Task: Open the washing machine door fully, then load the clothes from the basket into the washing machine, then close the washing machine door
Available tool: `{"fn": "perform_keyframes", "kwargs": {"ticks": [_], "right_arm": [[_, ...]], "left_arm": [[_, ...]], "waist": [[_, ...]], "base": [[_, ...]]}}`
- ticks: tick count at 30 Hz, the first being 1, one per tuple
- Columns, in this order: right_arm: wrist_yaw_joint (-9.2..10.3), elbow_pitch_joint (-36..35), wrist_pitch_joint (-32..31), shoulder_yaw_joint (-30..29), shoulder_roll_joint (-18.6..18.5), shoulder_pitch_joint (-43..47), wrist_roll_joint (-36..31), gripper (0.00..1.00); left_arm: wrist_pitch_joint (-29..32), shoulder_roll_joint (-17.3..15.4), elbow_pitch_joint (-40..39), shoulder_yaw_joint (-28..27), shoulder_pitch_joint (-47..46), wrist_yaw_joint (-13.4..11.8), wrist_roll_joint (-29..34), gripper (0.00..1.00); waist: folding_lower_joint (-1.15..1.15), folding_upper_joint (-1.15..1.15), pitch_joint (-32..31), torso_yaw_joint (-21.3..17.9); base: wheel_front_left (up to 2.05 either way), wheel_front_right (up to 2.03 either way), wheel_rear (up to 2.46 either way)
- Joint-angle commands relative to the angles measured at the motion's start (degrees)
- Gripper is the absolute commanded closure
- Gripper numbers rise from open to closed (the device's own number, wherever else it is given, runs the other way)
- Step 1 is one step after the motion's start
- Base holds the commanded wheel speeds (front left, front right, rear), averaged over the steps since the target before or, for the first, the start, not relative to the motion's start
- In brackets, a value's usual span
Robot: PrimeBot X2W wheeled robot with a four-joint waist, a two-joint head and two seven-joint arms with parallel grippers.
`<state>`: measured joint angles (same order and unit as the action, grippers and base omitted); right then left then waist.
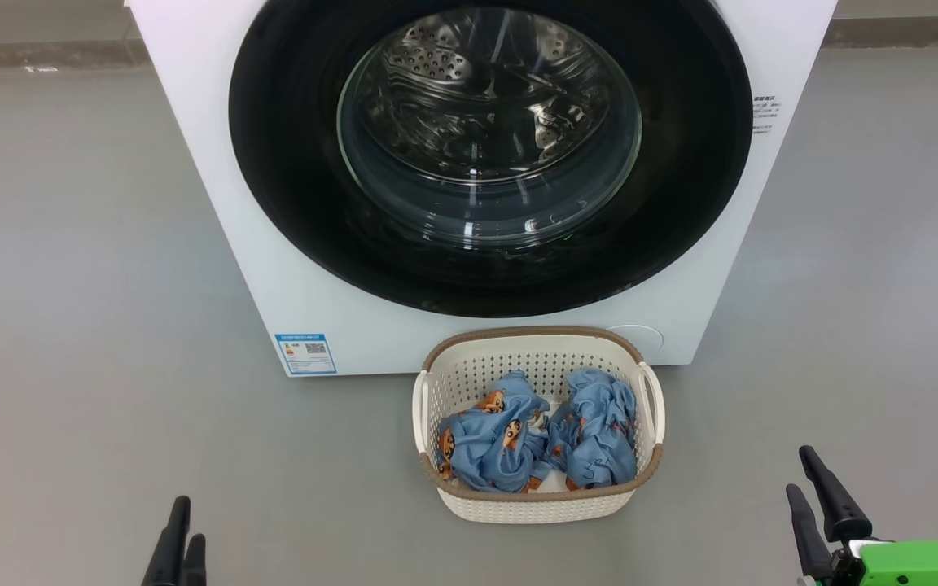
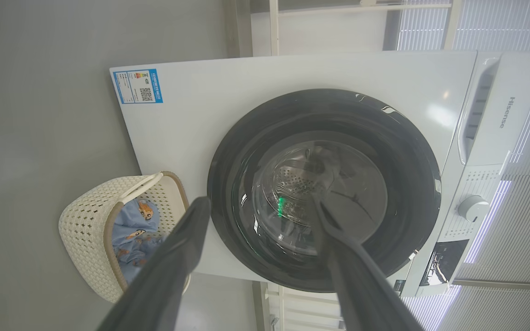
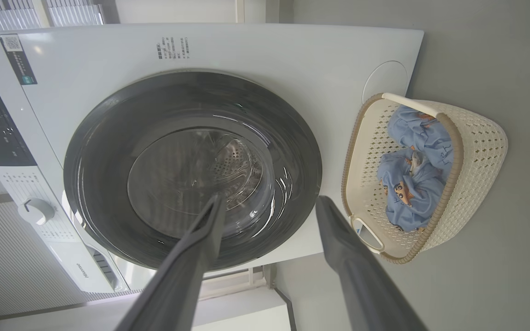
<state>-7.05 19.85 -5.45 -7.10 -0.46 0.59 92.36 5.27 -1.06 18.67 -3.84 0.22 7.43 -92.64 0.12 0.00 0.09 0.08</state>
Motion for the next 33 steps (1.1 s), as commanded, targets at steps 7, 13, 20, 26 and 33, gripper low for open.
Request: {"fn": "perform_keyframes", "kwargs": {"ticks": [7, 13, 20, 26, 33], "right_arm": [[-0.13, -2.32, 1.5, 1.28, -1.18, -1.7, -1.19, 0.0], [-0.15, -2.78, 2.79, 2.35, -1.71, -2.16, -3.27, 0.0], [-0.17, -3.16, 4.01, 3.23, -2.23, -2.66, -6.78, 0.0], [-0.18, -3.67, 5.02, 4.03, -2.56, -2.96, -10.3, 0.0], [-0.2, -4.22, 6.22, 5.3, -3.15, -3.28, -14.56, 0.0]], "left_arm": [[-1.57, -1.21, -2.87, 0.16, -1.39, 0.01, 2.66, 0.0], [-2.75, -1.4, -4.02, 0.13, -1.43, 0.01, 5.7, 0.0], [-3.93, -1.53, -5.04, 0.08, -1.47, 0.01, 9.79, 0.0], [-4.94, -1.75, -5.83, 0.41, -1.53, 0.02, 13.63, 0.0], [-6.13, -2.04, -6.39, 0.78, -1.51, 0.02, 19.14, 0.0]], "waist": [[-0.11, 0.0, 0.21, 0.11], [-0.11, 0.0, 0.33, 0.25], [-0.11, 0.0, 0.37, 0.36], [-0.11, 0.0, 0.36, 0.45], [-0.11, 0.0, 0.34, 0.56]], "base": [[0.0, 0.0, 0.0], [0.0, 0.0, 0.0], [0.0, 0.0, 0.0], [0.0, 0.0, 0.0], [0.0, 0.0, 0.0]]}}
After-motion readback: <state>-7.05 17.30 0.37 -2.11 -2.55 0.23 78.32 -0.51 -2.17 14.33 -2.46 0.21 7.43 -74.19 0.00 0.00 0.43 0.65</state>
